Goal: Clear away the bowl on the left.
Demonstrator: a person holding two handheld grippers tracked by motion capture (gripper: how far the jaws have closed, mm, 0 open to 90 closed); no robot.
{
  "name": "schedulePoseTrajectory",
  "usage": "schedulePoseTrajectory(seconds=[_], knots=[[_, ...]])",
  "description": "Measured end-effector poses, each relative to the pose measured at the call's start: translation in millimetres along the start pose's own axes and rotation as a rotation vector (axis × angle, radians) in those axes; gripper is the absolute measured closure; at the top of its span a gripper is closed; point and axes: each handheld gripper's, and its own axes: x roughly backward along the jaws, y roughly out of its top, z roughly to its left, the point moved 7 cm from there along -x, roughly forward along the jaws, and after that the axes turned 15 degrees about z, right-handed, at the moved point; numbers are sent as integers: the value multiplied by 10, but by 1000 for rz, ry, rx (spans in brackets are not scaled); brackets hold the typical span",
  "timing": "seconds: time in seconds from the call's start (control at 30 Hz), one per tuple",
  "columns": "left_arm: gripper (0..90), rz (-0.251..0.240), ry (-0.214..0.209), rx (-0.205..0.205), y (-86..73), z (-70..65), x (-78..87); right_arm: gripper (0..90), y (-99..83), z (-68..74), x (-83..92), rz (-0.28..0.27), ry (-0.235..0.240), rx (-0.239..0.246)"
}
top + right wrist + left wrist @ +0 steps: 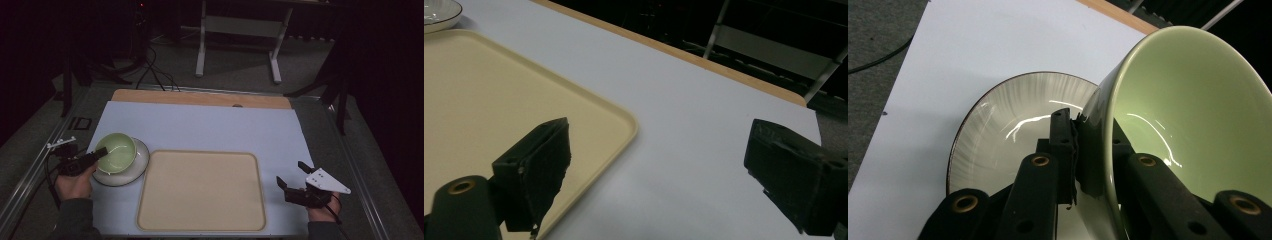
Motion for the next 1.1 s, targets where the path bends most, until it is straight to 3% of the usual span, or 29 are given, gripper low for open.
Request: schedulePoseTrajectory(seconds=[0.37, 1.1], knots=[[818, -32, 2, -13, 31, -84, 71, 109, 1, -2, 4, -3, 0, 0], [819, -73, -50, -31, 78, -252, 175, 109, 2, -6, 12, -6, 0, 0]])
